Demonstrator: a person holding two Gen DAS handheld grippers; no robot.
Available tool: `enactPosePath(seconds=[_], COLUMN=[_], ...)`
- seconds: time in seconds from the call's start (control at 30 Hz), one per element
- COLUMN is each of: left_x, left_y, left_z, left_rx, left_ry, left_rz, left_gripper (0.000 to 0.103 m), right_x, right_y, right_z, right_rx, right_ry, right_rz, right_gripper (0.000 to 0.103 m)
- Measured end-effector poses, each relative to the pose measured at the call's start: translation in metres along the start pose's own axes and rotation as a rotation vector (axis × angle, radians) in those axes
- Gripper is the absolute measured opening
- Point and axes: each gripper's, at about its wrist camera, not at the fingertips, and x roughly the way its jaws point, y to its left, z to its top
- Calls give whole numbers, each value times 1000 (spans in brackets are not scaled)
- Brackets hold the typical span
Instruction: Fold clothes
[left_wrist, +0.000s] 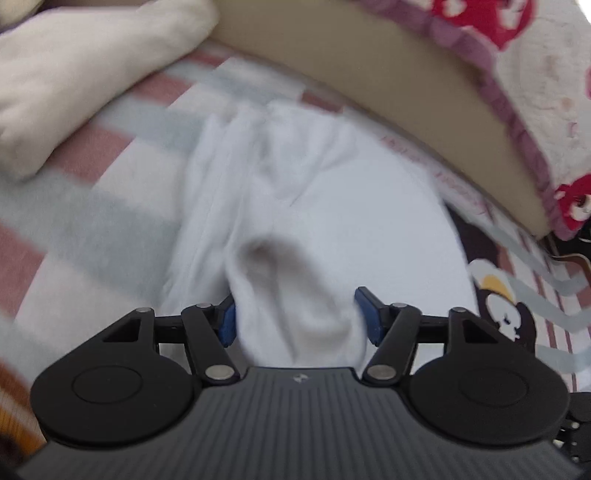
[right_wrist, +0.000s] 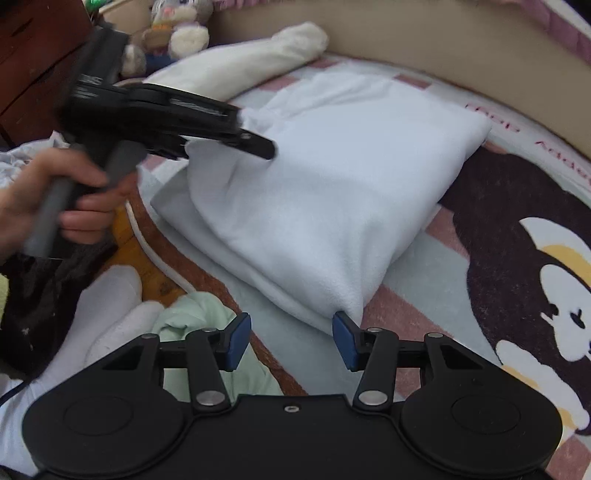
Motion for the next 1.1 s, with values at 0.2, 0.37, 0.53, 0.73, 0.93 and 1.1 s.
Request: enactPosePath(seconds=[0.2,0.37,0.53,0.73,0.93,1.1], left_x=[-44,-68,-54,-63,-64,-67], left_y=[-23,-4,11,18,12,41], left_z=[9,3,0,7,10,-5], left_rx=[151,62,182,171,211,100], left_ry=[-160,-197,-95,-104,-57,-10], left_rz=[45,82,107,79,100,284], left_gripper=[11,11,11,11,14,16], right_x=[-7,6,15,13,0,-8], right_y=[5,-6,-2,5,-7,-2], right_z=[-1,3,2,10,17,11], right_rx=[-54,-78,-93,-81,80,120], right_ry=[-57,-34,-1,-73,-101,-100], right_rz=[-160,-204,-170,-253,-215,-197], right_gripper=[56,56,55,45,13,11])
